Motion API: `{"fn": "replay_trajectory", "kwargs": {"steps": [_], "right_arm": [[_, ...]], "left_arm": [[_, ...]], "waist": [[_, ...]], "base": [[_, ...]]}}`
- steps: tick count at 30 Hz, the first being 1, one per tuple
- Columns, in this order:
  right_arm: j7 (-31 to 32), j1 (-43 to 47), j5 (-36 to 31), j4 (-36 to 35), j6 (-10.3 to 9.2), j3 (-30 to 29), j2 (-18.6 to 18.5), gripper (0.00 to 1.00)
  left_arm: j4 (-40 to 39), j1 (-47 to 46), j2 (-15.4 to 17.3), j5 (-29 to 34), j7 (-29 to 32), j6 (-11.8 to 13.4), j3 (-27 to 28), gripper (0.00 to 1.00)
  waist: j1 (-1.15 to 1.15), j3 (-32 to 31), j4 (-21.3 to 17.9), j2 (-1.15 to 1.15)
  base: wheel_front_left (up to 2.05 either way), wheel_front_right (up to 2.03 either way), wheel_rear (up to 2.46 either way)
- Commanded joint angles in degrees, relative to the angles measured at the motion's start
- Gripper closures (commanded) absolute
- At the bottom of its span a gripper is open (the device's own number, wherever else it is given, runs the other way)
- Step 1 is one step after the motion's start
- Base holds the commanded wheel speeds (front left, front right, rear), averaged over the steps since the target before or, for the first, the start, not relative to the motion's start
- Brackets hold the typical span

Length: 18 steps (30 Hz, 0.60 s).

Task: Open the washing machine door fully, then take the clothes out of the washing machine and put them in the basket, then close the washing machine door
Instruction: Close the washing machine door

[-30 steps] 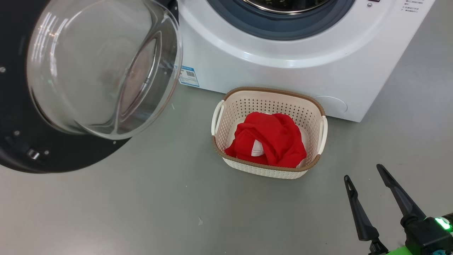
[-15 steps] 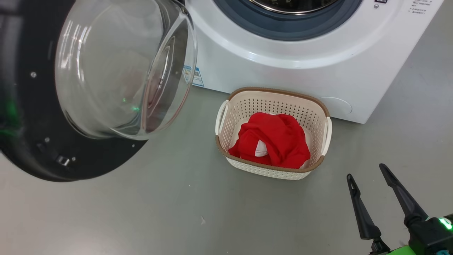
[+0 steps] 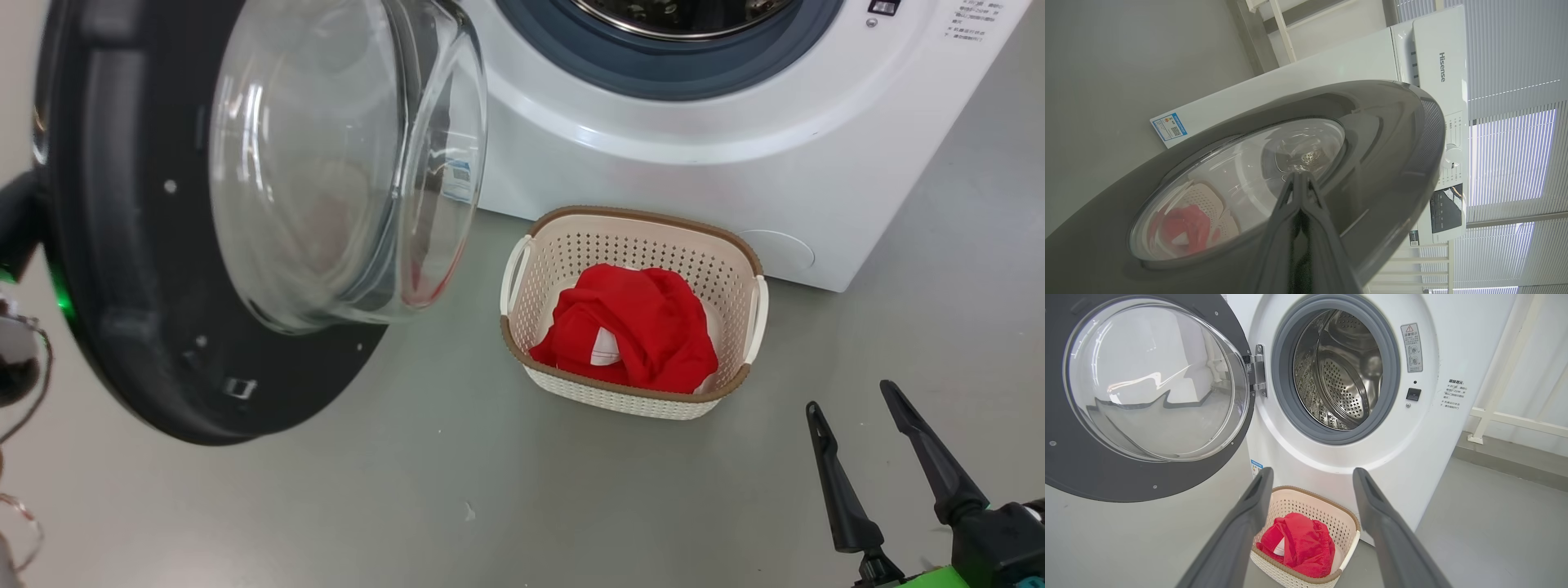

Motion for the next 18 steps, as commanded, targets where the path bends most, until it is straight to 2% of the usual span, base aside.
{"fn": "replay_trajectory", "kwargs": {"steps": [1, 10, 18], "right_arm": [[-0.88, -1.89, 0.42, -1.05, 0.35, 1.43, -0.49, 0.00], [-1.80, -1.99, 1.35, 0.30, 0.35, 1.67, -0.49, 0.00], [-2.35, -1.91, 1.84, 0.87, 0.35, 1.87, -0.49, 0.00]], "left_arm": [[-3.81, 1.20, 1.38, -0.72, 1.18, 0.71, 0.67, 1.00], [-14.72, 6.01, -2.90, -2.29, 3.15, 4.15, -0.39, 1.00], [-20.73, 9.32, -7.10, -2.76, 3.31, 5.16, -2.30, 1.00]], "waist": [[0.00, -0.08, -0.10, 0.00], [0.00, -1.07, -0.72, 0.00], [0.00, -1.52, -1.64, 0.00]], "base": [[0.00, 0.00, 0.00], [0.00, 0.00, 0.00], [0.00, 0.00, 0.00]]}}
